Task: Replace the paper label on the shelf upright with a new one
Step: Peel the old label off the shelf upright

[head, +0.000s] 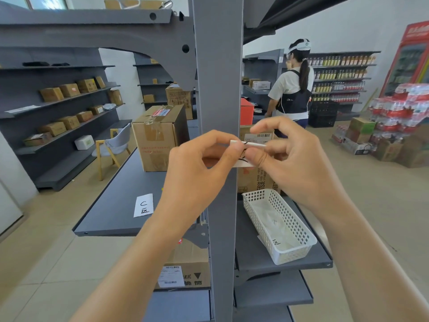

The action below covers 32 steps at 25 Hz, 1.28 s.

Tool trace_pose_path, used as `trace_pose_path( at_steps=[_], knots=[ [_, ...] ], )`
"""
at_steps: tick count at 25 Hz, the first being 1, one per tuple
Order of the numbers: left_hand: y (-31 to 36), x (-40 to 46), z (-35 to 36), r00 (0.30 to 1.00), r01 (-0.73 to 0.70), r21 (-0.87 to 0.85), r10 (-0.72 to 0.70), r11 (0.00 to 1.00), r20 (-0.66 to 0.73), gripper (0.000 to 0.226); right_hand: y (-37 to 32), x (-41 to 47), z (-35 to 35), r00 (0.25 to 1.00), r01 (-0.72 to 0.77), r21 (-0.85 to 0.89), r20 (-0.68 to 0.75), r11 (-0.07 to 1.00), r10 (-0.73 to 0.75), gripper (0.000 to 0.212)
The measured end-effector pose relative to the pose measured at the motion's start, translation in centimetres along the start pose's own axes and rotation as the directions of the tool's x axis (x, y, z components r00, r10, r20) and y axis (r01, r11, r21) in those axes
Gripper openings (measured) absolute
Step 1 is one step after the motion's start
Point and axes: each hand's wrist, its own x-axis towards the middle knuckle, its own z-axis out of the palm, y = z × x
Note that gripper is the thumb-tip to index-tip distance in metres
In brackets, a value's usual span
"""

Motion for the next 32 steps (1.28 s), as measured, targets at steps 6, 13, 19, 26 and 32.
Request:
trace_pose_path(
  at_steps=[6, 13, 19, 26, 32],
  knots=[
    [0.1, 0.1, 0.6, 0.998, 0.045, 0.010, -0.044, 0.999, -0.034, 0.010, -0.5, 0.2, 0.1, 0.997, -0.048, 0.064, 0.056, 0.997, 0.045, 0.008],
    [0.4, 0.4, 0.4, 0.993, 0.104, -0.111, -0.098, 0.988, 0.059, 0.011, 0.4, 0.9, 0.3, 0.998, 0.048, -0.104, -0.038, 0.993, -0.052, 0.021],
    [-0.3, 0.6, 0.7, 0.991, 0.120, -0.181, -0.106, 0.976, 0.080, 0.011, 0.7, 0.6, 0.0, 0.999, -0.005, 0.083, 0.049, 0.997, 0.001, 0.021],
    [0.7, 1.0, 1.5, 0.928, 0.367, -0.357, -0.309, 0.859, 0.210, 0.024, 1.9, 0.5, -0.7, 0.999, 0.049, 0.104, 0.007, 0.993, -0.050, 0.028],
    [0.2, 0.9, 2.9, 0.961, 0.243, -0.156, -0.215, 0.958, 0.175, 0.020, 2.9, -0.4, -2.2, 0.999, 0.014, -0.044, 0.030, 0.999, -0.013, 0.036]
  ],
)
